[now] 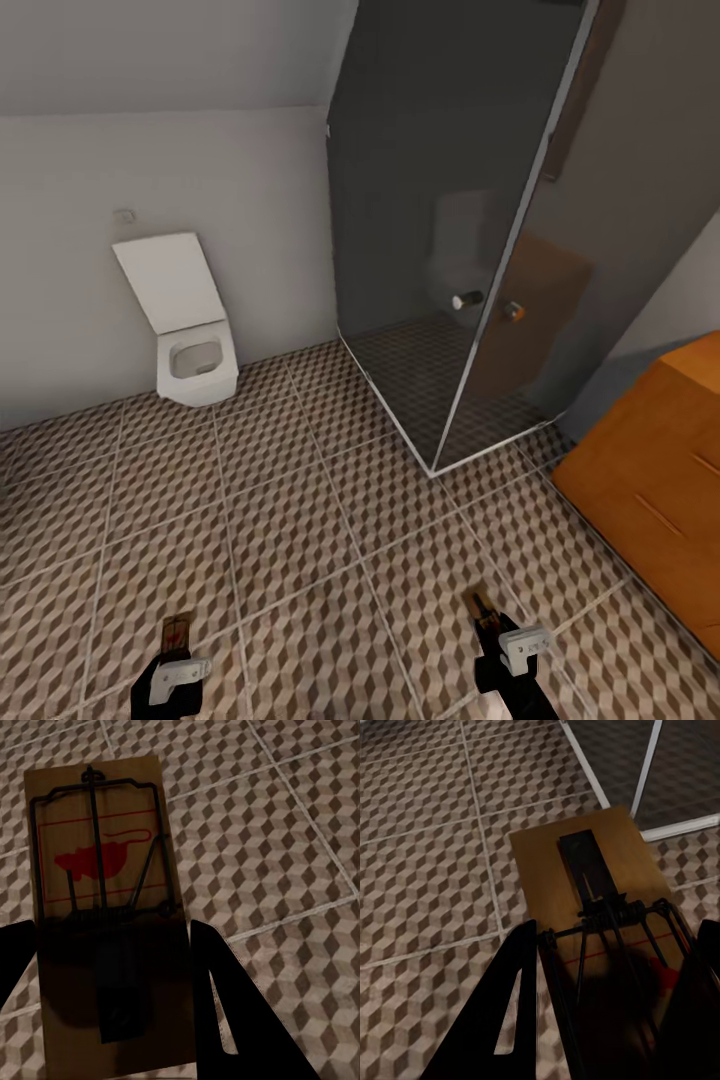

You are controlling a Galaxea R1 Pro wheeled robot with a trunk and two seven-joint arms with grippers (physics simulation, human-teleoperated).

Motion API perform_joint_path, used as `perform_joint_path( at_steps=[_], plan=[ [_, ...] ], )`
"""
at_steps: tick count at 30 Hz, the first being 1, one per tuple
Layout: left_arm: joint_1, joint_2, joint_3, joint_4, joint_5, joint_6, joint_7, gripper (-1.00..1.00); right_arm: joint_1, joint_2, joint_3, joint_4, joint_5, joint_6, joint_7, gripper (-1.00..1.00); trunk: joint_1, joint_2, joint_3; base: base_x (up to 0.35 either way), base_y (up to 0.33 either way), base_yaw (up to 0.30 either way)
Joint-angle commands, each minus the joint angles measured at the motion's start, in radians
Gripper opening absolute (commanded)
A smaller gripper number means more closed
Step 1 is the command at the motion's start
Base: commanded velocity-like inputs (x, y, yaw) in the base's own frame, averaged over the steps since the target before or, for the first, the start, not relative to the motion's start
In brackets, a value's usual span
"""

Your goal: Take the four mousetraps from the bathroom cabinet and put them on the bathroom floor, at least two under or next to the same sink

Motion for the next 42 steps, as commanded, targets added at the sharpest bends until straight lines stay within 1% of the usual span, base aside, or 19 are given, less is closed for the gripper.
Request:
perform_joint_path(
  at_steps=[1, 10, 35, 40, 42],
  plan=[
    [-0.001, 0.0, -0.008, 0.0, 0.002, -0.002, 0.007, -1.0, 0.0, -0.001, 0.002, 0.0, -0.006, -0.003, 0.003, -1.0, 0.0, -0.002, -0.002, 0.0, 0.0, 0.234],
    [-0.001, -0.008, -0.008, 0.0, 0.002, -0.001, 0.007, -1.0, 0.0, -0.001, 0.002, 0.0, -0.005, -0.003, 0.003, -1.0, 0.0, -0.002, -0.006, 0.0, 0.0, 0.234],
    [0.0, -0.016, -0.008, 0.002, 0.002, 0.001, 0.007, -1.0, 0.0, -0.001, 0.002, 0.0, -0.006, -0.003, 0.004, -1.0, 0.0, -0.002, -0.017, 0.0, 0.0, 0.234],
    [-0.001, -0.021, -0.008, 0.002, 0.002, 0.002, 0.007, -1.0, 0.0, -0.001, 0.002, 0.0, -0.006, -0.003, 0.004, -1.0, 0.0, -0.002, -0.019, 0.0, 0.0, 0.233],
    [0.0, -0.022, -0.008, 0.002, 0.002, 0.002, 0.007, -1.0, 0.0, -0.001, 0.003, 0.0, -0.007, -0.004, 0.005, -1.0, 0.0, -0.002, -0.019, 0.009, 0.0, 0.084]
  ],
)
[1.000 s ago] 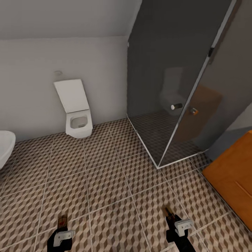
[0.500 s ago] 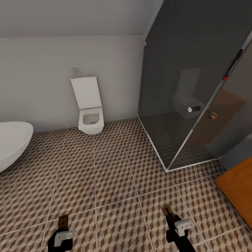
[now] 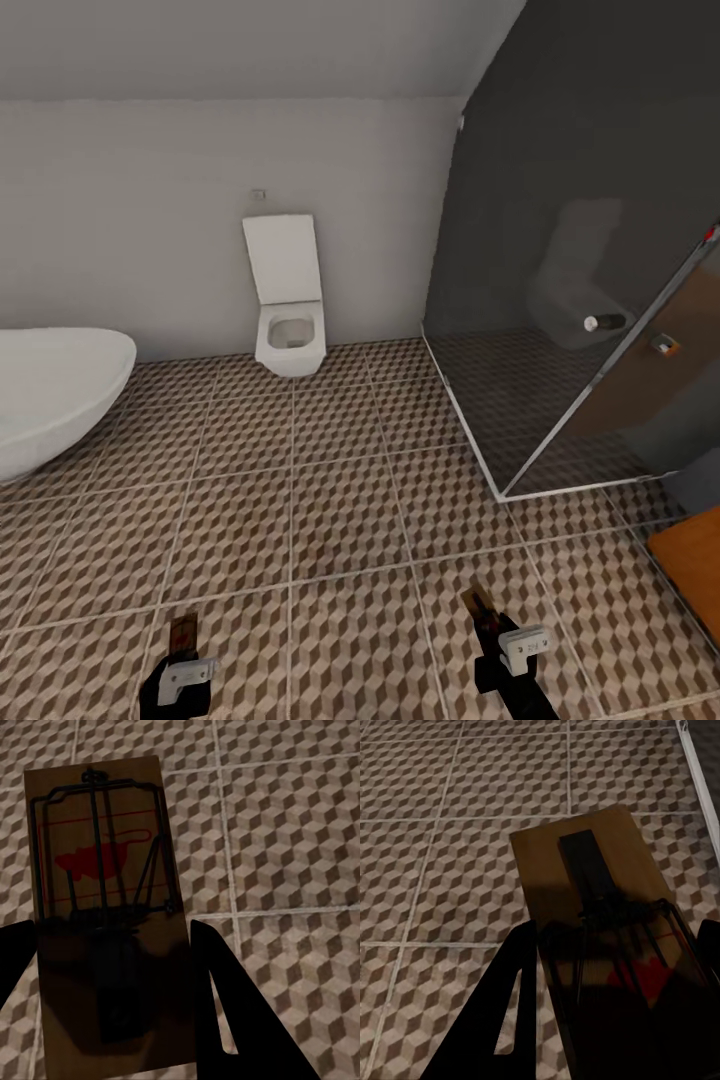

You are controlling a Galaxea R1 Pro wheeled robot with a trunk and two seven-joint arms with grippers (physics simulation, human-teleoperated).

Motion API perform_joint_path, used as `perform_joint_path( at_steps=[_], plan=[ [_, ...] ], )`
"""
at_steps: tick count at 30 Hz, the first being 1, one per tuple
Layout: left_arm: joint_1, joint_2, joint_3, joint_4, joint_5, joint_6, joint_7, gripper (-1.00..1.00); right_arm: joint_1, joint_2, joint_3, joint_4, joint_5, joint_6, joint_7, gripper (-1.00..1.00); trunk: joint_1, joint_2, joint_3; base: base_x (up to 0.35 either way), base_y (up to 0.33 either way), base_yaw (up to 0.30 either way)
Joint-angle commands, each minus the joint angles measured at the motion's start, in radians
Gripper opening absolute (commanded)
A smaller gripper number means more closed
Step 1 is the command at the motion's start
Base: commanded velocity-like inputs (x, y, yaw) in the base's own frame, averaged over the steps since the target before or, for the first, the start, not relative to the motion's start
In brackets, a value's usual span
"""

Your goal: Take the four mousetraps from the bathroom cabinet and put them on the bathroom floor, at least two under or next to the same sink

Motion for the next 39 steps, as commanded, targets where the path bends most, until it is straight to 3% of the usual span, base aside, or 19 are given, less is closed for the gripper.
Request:
perform_joint_path(
  at_steps=[1, 39],
  plan=[
    [0.0, 0.0, -0.008, 0.0, 0.002, -0.002, 0.007, -1.0, 0.0, -0.001, 0.002, 0.0, -0.006, -0.003, 0.004, -1.0, 0.001, -0.002, -0.002, 0.063, 0.0, 0.042],
    [-0.001, 0.0, -0.008, 0.0, 0.002, -0.002, 0.008, -1.0, 0.0, -0.001, 0.002, 0.0, -0.006, -0.004, 0.004, -1.0, 0.001, -0.002, -0.002, 0.309, 0.004, 0.051]
  ],
)
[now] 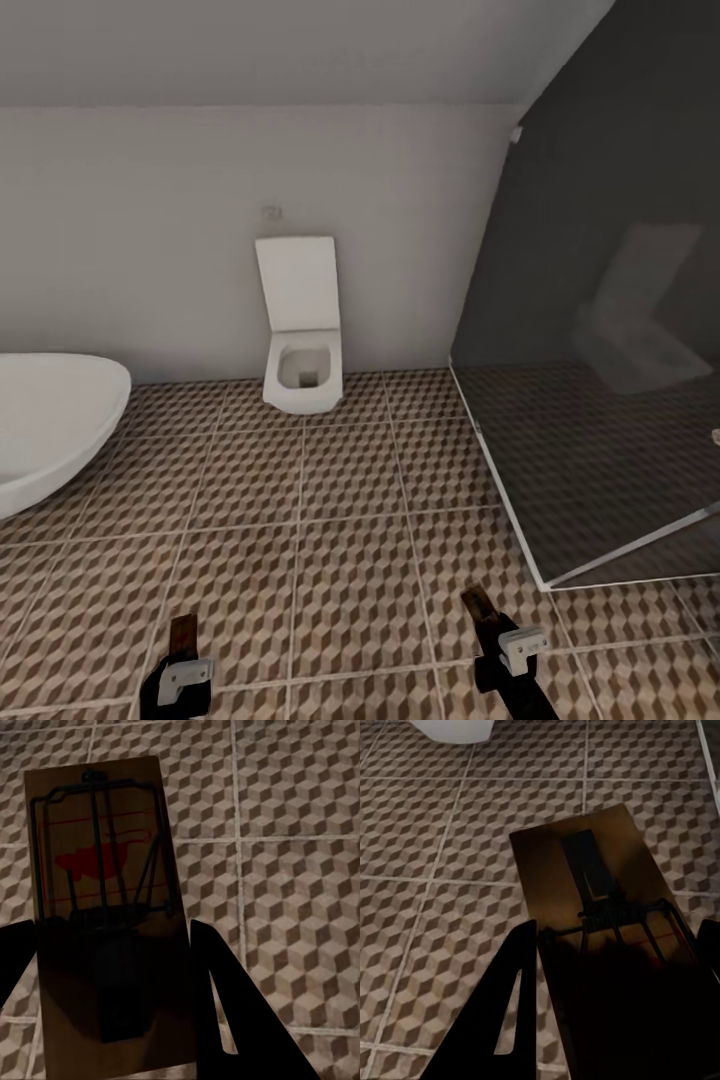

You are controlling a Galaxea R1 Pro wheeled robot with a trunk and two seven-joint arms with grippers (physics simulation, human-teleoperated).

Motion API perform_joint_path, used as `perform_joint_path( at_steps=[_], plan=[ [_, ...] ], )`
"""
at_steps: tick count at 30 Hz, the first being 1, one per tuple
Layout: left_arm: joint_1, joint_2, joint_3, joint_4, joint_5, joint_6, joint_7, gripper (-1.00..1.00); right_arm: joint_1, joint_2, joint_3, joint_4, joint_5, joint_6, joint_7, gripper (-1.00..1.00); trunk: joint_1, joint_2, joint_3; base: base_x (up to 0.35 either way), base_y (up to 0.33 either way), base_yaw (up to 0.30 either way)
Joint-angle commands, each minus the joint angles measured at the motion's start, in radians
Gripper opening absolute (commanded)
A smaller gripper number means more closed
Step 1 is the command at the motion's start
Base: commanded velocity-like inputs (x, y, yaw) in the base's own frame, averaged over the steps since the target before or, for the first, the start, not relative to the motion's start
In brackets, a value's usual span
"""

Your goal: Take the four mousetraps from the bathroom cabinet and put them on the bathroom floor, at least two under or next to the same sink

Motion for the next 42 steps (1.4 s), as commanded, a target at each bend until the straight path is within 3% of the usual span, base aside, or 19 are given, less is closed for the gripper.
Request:
perform_joint_path(
  at_steps=[1, 11, 18, 28, 42],
  plan=[
    [0.0, 0.0, -0.008, 0.0, 0.002, -0.002, 0.007, -1.0, 0.0, -0.001, 0.002, 0.0, -0.006, -0.003, 0.004, -1.0, 0.001, -0.001, -0.001, 0.32, 0.103, 0.0],
    [0.0, 0.0, -0.008, 0.0, 0.002, -0.002, 0.006, -1.0, 0.0, -0.001, 0.002, 0.0, -0.006, -0.002, 0.004, -1.0, 0.001, -0.001, -0.001, 0.278, 0.174, 0.0],
    [0.0, 0.0, -0.008, 0.0, 0.002, -0.002, 0.006, -1.0, 0.0, -0.001, 0.002, 0.0, -0.005, -0.002, 0.004, -1.0, 0.001, -0.001, -0.001, 0.063, 0.213, 0.097],
    [0.0, -0.001, -0.008, 0.0, 0.002, -0.002, 0.006, -1.0, 0.0, -0.001, 0.003, 0.0, -0.005, -0.003, 0.004, -1.0, 0.001, -0.001, -0.001, 0.003, 0.022, 0.247],
    [0.0, -0.006, -0.008, 0.0, 0.002, -0.001, 0.008, -1.0, 0.0, -0.001, 0.003, 0.0, -0.004, -0.003, 0.004, -1.0, 0.001, -0.001, -0.001, 0.108, -0.033, 0.022]
  ],
)
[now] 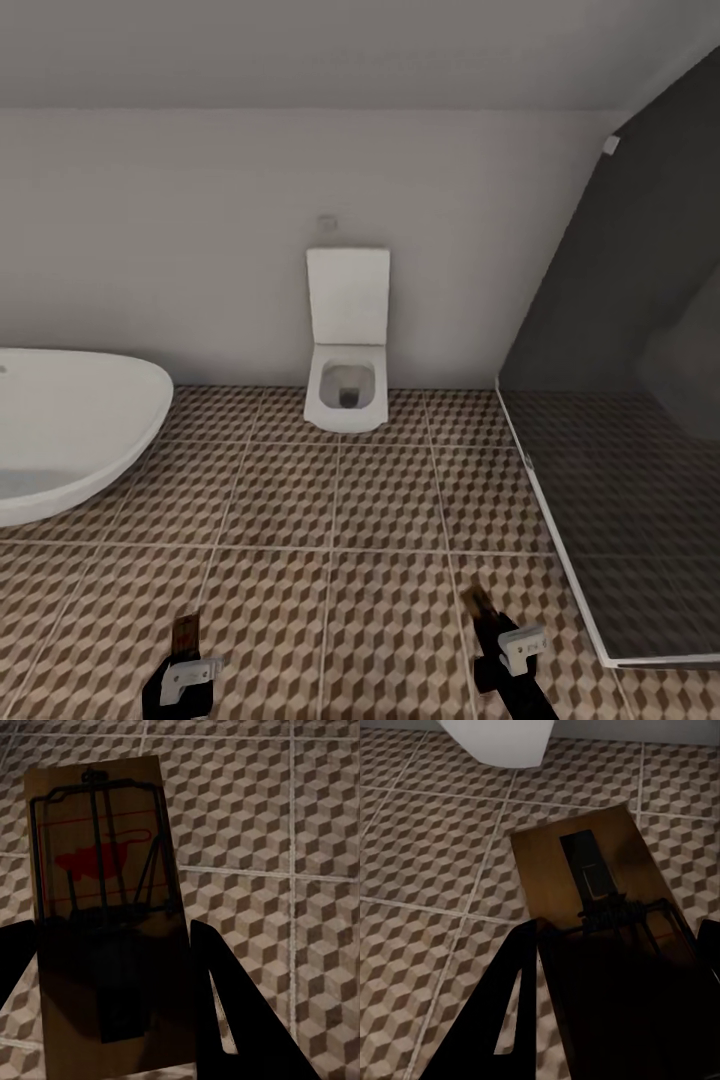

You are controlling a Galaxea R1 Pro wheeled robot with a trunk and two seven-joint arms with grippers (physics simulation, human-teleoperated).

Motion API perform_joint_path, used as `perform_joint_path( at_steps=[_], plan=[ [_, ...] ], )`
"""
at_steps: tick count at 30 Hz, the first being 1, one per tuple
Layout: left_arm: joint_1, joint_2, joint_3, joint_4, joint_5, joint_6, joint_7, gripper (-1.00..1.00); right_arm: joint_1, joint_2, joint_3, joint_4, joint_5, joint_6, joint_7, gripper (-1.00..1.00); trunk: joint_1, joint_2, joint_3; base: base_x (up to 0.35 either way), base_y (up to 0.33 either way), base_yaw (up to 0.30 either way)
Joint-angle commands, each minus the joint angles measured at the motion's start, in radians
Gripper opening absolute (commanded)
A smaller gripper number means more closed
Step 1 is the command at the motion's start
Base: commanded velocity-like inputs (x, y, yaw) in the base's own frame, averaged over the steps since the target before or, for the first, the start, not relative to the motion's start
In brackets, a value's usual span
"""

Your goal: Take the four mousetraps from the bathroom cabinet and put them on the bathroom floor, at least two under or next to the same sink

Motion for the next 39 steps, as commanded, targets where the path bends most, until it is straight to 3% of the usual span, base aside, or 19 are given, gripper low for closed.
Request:
perform_joint_path(
  at_steps=[1, 10, 39],
  plan=[
    [0.0, 0.0, -0.008, 0.0, 0.002, -0.003, 0.007, -1.0, -0.001, -0.001, 0.002, 0.001, -0.005, -0.003, 0.003, -1.0, 0.001, -0.001, -0.001, 0.299, -0.094, 0.0],
    [0.0, 0.0, -0.008, 0.0, 0.002, -0.003, 0.007, -1.0, -0.001, -0.001, 0.003, 0.001, -0.005, -0.003, 0.007, -1.0, 0.001, -0.001, -0.001, 0.235, -0.059, 0.0],
    [0.0, 0.0, -0.008, 0.0, 0.002, -0.003, 0.007, -1.0, -0.001, -0.001, 0.004, 0.001, -0.006, -0.004, 0.01, -1.0, 0.001, -0.001, -0.001, 0.007, -0.001, 0.0]
  ],
)
